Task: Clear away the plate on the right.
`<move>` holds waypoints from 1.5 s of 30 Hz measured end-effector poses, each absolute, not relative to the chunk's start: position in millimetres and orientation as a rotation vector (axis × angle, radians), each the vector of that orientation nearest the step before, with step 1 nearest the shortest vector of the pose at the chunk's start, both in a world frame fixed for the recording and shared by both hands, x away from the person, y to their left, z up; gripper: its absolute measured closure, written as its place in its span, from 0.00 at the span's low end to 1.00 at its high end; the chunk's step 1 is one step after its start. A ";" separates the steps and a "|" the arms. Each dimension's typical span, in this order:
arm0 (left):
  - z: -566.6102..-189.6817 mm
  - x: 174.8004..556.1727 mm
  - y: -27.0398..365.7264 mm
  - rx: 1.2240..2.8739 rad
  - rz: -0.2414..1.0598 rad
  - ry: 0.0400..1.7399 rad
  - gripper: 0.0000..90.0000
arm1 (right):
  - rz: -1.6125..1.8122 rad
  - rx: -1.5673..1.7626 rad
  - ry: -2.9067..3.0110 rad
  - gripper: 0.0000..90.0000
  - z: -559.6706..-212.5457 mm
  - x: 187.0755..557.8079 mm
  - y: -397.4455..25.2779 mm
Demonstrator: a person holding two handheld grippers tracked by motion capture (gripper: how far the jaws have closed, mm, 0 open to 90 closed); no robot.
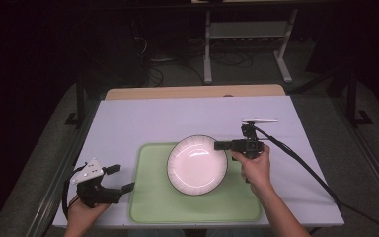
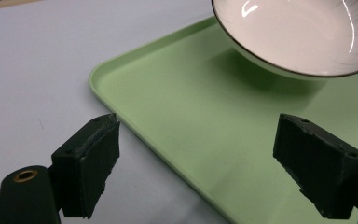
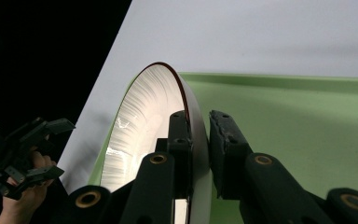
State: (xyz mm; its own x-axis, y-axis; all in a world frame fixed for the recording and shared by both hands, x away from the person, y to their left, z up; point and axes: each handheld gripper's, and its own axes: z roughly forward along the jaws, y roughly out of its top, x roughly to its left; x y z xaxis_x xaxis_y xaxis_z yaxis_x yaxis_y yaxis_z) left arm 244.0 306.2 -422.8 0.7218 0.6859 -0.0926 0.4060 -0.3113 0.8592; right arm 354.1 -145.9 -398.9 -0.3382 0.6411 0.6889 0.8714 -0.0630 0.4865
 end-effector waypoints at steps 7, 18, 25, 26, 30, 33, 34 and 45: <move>-422.7 244.0 305.3 1.947 0.358 0.833 0.16 | -1.313 -1.642 -1.987 0.87 -407.9 354.6 -140.7; -422.0 243.4 305.6 1.945 0.360 0.829 0.16 | -1.250 -1.672 -2.018 0.89 -419.6 354.9 -137.5; -422.3 243.5 305.7 1.946 0.359 0.831 0.16 | -1.227 -1.671 -2.019 0.90 -424.4 354.4 -140.7; -422.4 243.6 305.5 1.946 0.357 0.830 0.16 | -1.220 -1.673 -2.022 0.90 -425.3 354.1 -141.2; -422.4 243.5 305.5 1.945 0.357 0.831 0.16 | -1.219 -1.678 -2.018 0.90 -429.7 352.9 -143.7; -422.6 243.7 305.8 1.947 0.355 0.832 0.16 | -1.213 -1.675 -2.011 0.90 -432.5 351.8 -146.2; -422.7 243.7 305.7 1.947 0.354 0.833 0.16 | -1.211 -1.675 -2.015 0.91 -433.5 351.4 -146.7; -423.0 243.7 304.6 1.948 0.355 0.834 0.16 | -1.190 -1.688 -2.009 0.92 -441.4 346.3 -151.4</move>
State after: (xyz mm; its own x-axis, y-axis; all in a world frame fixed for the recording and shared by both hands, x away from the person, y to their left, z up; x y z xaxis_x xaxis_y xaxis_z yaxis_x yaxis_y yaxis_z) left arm 243.7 304.6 -423.0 0.7249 0.6824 -0.0935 0.4058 -0.3135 0.8585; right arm 346.3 -151.4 -441.4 -0.2914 0.6972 0.6550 0.9096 -0.0101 0.4154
